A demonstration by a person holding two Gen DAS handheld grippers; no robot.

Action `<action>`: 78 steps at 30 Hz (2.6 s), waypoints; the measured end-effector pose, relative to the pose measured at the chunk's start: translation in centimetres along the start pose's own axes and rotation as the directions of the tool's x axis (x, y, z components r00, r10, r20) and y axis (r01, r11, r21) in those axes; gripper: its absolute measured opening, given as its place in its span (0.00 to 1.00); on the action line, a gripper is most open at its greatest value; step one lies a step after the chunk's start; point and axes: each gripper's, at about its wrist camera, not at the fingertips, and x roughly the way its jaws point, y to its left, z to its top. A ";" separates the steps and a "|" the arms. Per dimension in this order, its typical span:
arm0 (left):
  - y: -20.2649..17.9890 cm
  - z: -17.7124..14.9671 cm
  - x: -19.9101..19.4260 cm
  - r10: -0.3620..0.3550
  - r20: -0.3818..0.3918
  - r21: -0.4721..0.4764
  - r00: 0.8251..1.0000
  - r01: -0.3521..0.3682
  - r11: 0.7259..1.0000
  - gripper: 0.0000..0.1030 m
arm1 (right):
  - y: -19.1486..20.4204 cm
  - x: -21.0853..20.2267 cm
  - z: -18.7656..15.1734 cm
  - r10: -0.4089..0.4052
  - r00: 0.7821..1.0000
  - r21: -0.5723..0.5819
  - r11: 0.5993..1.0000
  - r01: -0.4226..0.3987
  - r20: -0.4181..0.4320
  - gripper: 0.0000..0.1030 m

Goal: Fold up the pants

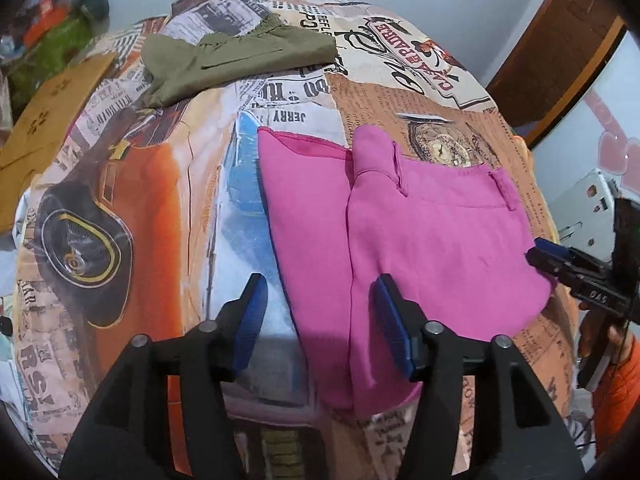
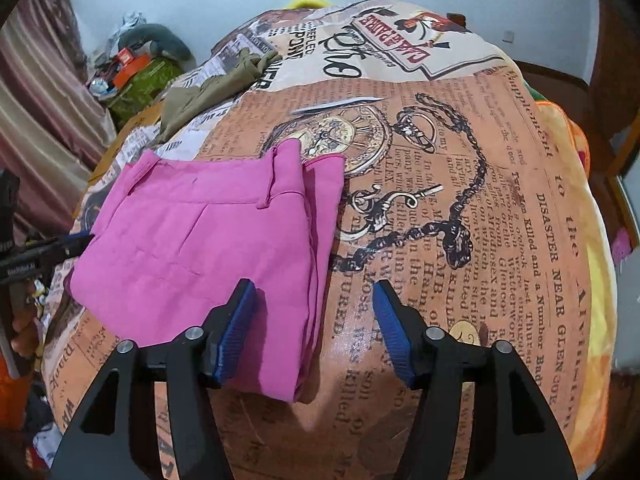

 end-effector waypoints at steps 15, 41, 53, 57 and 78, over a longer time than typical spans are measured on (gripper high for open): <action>-0.7 2.1 0.9 -0.085 -0.023 -0.017 0.996 0.085 0.996 0.67 | 0.7 1.4 1.1 0.045 0.999 -0.035 0.998 -0.046 -0.008 0.57; -0.6 3.2 2.4 -0.061 0.001 -0.074 0.998 0.061 0.995 0.45 | 0.9 1.8 1.9 0.086 0.996 0.000 0.996 -0.086 0.001 0.25; -2.2 3.6 1.1 -0.063 0.008 -0.037 0.998 0.063 0.997 0.11 | 1.1 0.0 2.8 0.097 0.993 0.023 0.995 -0.099 0.070 0.11; -2.2 3.6 0.0 -0.065 0.015 -0.035 0.998 0.065 0.997 0.10 | 1.7 -0.9 3.3 0.106 0.990 0.005 0.994 -0.107 0.097 0.10; -2.3 8.9 -10.3 0.060 0.262 0.056 0.963 -0.077 0.995 0.10 | 7.4 -6.2 9.3 0.155 0.953 -0.151 0.981 -0.118 0.260 0.10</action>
